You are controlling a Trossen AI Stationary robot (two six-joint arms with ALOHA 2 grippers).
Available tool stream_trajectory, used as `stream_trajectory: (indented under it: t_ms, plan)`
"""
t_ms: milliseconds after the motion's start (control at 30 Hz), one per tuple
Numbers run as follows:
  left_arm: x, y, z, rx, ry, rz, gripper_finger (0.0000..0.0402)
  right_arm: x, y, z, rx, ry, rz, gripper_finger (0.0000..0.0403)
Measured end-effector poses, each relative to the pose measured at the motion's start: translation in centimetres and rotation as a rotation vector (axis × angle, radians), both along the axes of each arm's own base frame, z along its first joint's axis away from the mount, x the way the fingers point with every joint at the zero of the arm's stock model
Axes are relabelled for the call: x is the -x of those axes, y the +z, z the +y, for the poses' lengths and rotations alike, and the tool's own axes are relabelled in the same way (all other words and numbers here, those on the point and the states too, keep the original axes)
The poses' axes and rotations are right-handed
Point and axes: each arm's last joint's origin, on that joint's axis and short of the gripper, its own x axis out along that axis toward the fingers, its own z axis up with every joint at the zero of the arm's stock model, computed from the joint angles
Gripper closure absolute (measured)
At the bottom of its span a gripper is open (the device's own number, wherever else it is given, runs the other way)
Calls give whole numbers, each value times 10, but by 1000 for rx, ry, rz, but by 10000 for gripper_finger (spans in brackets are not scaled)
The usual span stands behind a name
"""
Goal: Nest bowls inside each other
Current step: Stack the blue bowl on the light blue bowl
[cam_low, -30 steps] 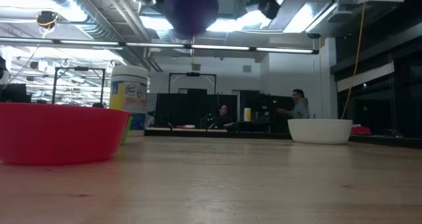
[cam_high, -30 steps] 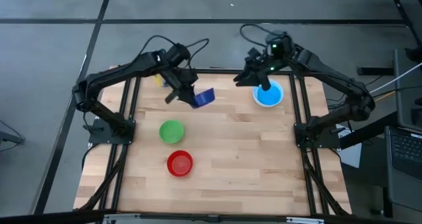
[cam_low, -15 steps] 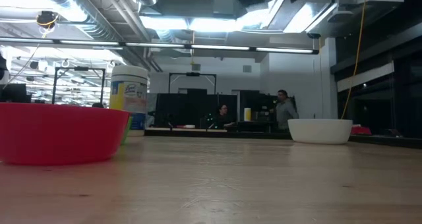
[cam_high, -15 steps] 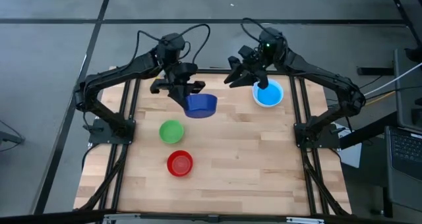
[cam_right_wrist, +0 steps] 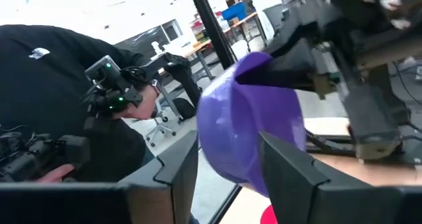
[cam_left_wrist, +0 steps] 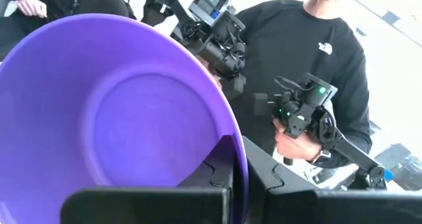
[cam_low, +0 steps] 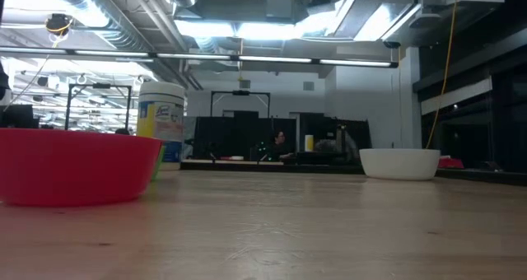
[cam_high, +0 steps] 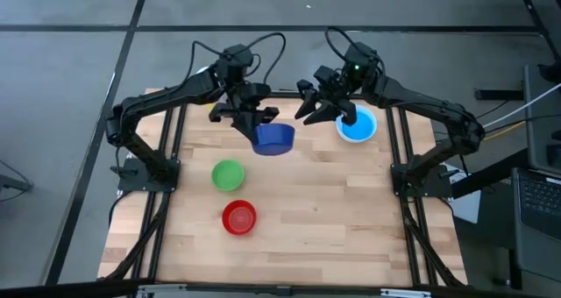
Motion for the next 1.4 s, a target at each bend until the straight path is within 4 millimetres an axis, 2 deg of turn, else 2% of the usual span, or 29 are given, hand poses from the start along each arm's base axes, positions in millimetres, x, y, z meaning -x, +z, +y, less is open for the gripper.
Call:
stream_trajectory:
  t_ms: [267,433,567,667,833,900,1000,1133,1400]
  plan:
    - [-5,-3,0,-2,-4,-4,400,-17,-14,6,-20,91,29,243]
    - [-6,-5,10,-9,13,-21,400,-24,-11,18,-26,144,-3,243]
    - [-8,-6,16,-17,23,-40,400,-25,-8,21,-31,116,-23,248]
    - [-8,-7,18,-16,34,-34,400,-26,-8,21,-28,106,-25,277]
    - [-8,-7,18,-17,39,-36,400,-26,-8,21,-29,110,-24,375]
    - [-8,-7,18,-17,36,-37,400,-26,-8,22,-29,122,-21,390]
    - [-9,-7,16,-20,37,-41,399,-26,-9,22,-16,129,-31,392]
    - [-10,-6,14,-24,56,-43,379,-26,-9,22,-10,143,-34,398]
    - [-4,8,17,-10,104,4,307,-25,-7,23,-9,168,-37,400]
